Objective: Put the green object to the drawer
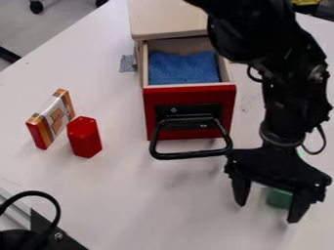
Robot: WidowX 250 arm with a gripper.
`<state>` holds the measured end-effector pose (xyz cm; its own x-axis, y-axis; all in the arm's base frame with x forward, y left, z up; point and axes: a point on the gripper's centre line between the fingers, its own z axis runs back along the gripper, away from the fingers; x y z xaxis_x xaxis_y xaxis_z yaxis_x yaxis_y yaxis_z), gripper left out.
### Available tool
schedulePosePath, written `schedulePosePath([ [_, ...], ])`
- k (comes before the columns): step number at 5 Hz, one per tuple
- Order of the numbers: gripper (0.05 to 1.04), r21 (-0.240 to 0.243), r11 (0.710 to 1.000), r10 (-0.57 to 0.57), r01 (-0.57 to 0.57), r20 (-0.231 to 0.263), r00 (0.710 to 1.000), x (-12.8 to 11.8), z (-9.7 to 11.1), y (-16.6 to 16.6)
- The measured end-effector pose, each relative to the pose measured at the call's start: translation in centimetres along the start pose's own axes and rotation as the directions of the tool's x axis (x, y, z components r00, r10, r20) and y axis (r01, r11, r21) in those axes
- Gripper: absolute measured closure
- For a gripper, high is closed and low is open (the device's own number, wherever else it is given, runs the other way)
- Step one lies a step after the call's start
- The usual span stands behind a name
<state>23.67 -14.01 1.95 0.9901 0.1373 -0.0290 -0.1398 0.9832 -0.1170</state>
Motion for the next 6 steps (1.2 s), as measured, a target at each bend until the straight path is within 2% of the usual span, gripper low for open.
schedulePosePath([
  [1,0.083,-0.027,1.000,0.016,-0.016,0.009,1.000,0.6,0.5,-0.8],
  [2,0.083,-0.043,0.998,0.036,-0.036,-0.005,0.999,0.5,0.2,-1.1],
  [3,0.083,-0.067,0.997,0.046,-0.045,0.009,0.999,1.1,0.6,-1.8],
  [6,0.083,-0.049,0.996,0.069,-0.070,-0.002,0.998,2.0,-0.3,-1.6],
])
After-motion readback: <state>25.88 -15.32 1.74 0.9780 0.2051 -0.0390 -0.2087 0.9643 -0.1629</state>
